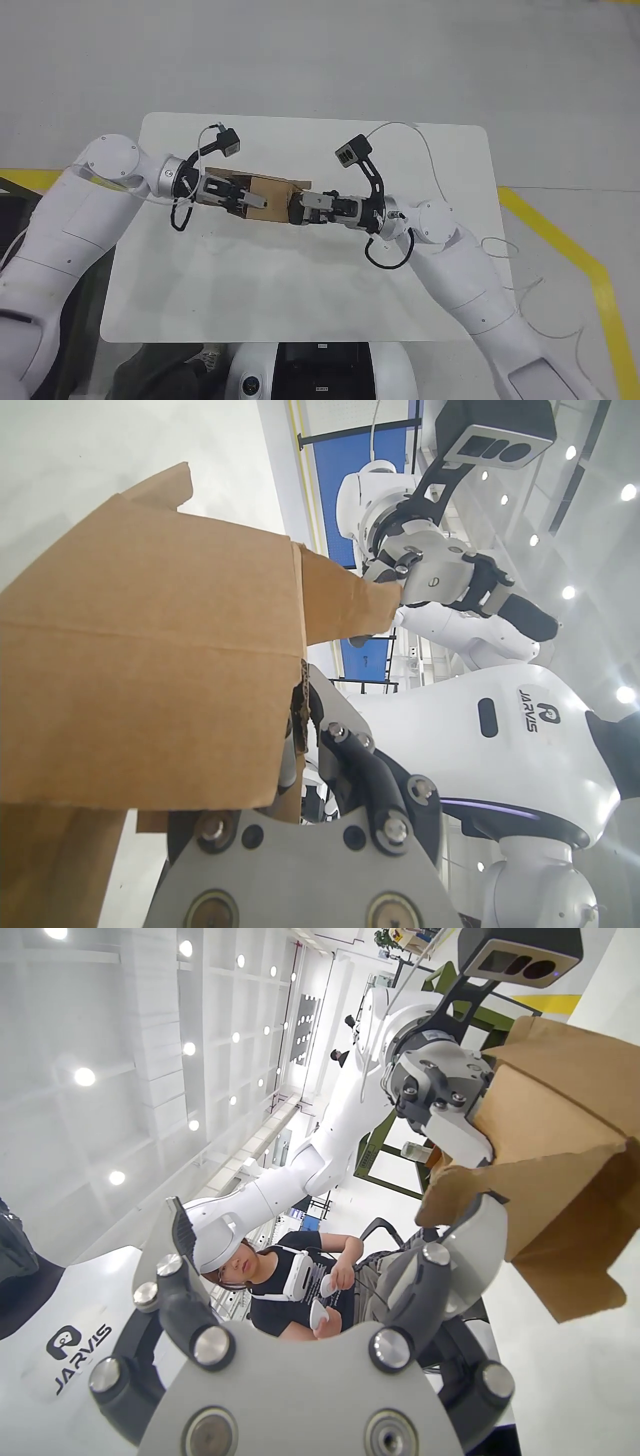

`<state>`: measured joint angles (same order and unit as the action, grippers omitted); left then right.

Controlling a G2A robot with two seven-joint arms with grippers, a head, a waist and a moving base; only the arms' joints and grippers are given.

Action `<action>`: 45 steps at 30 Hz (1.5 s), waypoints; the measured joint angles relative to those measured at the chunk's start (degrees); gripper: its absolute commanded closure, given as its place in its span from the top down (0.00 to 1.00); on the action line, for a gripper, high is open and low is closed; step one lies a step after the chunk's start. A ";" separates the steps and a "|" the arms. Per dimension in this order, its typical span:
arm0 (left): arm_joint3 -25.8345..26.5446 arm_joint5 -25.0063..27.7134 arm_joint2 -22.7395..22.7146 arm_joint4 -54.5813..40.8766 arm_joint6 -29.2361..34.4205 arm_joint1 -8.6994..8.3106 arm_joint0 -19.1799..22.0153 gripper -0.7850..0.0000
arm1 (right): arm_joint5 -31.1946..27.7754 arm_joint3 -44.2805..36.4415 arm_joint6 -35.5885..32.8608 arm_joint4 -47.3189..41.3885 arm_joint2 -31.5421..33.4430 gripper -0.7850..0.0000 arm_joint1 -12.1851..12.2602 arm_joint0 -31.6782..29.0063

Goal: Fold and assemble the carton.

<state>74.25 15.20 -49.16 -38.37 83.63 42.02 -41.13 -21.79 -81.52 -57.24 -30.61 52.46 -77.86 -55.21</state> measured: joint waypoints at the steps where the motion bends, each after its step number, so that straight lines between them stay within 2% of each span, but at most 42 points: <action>1: 0.16 -0.01 -0.09 0.09 0.08 0.04 -0.06 0.00 | -0.05 0.27 0.23 0.13 -0.49 1.00 -0.17 0.37; 11: 0.12 -0.83 -2.26 -3.42 3.41 0.23 -1.11 0.00 | -0.41 2.54 1.83 1.05 -2.74 1.00 -1.18 2.37; 19: -0.62 -2.35 -2.71 -6.77 4.38 0.22 -1.34 0.00 | -2.04 0.46 1.43 1.09 1.81 1.00 0.05 -1.00; 25: -0.32 -3.34 -1.93 -9.93 4.37 -0.30 -1.19 0.00 | -1.51 -0.28 0.65 0.59 3.28 1.00 0.51 -2.53; 37: -0.61 -4.77 0.14 -14.46 4.37 -1.07 -0.26 0.00 | -1.24 0.00 -0.97 -0.20 1.90 1.00 0.30 -2.68; 45: 1.01 -5.37 2.38 -15.45 4.37 -1.77 0.20 0.00 | -1.45 2.46 0.75 -0.56 3.30 1.00 0.31 -1.63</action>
<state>75.26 9.84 -46.78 -53.82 88.00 40.24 -40.93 -23.24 -79.06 -56.48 -31.17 55.76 -77.56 -56.84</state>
